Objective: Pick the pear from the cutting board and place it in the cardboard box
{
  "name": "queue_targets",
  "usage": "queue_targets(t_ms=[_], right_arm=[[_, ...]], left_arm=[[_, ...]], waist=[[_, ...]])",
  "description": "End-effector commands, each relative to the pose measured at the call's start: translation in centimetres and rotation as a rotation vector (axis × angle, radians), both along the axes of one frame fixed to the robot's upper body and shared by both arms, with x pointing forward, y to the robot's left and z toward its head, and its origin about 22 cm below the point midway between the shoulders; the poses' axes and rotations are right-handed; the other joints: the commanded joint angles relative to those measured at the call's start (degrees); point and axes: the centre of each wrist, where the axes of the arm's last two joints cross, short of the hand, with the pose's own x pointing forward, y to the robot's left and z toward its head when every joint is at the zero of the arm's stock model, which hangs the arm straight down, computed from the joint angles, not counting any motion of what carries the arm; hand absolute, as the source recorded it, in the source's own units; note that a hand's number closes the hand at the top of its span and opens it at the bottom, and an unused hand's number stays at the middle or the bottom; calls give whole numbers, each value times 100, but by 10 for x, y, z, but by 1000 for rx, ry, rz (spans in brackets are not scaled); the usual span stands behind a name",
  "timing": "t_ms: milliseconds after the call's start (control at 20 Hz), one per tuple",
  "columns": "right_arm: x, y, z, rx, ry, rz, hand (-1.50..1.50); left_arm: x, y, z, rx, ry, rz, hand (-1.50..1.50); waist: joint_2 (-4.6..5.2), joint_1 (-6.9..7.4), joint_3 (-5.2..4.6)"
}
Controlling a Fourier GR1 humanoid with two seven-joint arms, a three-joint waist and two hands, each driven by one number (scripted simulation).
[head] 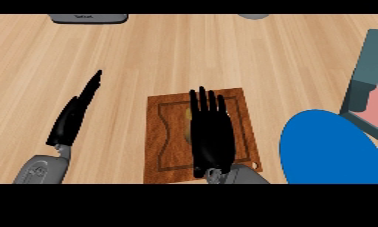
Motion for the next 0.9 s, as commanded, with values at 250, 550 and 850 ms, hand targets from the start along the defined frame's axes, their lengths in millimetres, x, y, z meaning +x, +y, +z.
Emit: queue_targets(t_ms=[250,550,850], right_arm=[[6,22,-9,-53,10,-68,-150],[21,9,-22,-21,57,-44,-150],[19,11,-65,-5,80,-41,-150]], left_arm=[[10,-1,1,-3,0,7,0],[-1,11,-7,12,-16,10,0],[14,-2,-1,2,4,4,0]], waist=[[2,17,-1],[0,-10,0],[6,5,1]])
